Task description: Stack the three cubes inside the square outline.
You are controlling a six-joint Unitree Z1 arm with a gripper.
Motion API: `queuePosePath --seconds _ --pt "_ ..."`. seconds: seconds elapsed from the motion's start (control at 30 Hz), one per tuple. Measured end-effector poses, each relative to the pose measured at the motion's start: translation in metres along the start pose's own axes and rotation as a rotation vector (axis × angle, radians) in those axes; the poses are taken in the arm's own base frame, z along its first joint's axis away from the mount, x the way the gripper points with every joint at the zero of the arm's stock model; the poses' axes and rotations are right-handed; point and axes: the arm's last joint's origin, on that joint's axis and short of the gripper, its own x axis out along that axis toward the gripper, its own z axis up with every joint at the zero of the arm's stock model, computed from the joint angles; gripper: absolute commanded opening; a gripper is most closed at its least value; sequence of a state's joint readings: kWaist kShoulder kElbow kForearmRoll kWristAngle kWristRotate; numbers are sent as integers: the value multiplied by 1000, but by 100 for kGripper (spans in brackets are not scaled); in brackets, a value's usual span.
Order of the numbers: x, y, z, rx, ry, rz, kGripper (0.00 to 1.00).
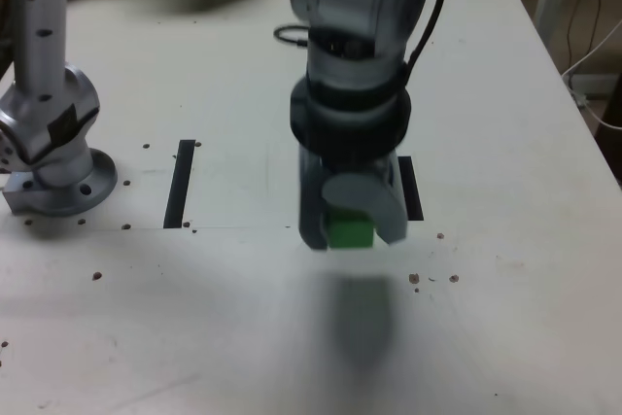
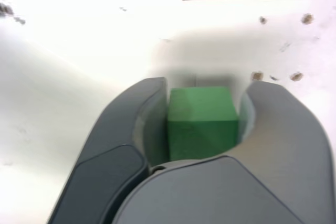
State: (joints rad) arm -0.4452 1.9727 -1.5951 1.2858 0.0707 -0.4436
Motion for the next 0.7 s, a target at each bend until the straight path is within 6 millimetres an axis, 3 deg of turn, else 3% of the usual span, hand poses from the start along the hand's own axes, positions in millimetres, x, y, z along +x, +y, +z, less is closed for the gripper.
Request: queuePosePath --seconds 0.13,0.37,0.57,0.7 --pt "-21 39 9 -1 -4 -3 11" --pt "-32 98 28 -23 -12 -18 11" --pt "-25 120 33 -37 22 -21 11" --pt "-19 123 32 -38 48 -23 11"
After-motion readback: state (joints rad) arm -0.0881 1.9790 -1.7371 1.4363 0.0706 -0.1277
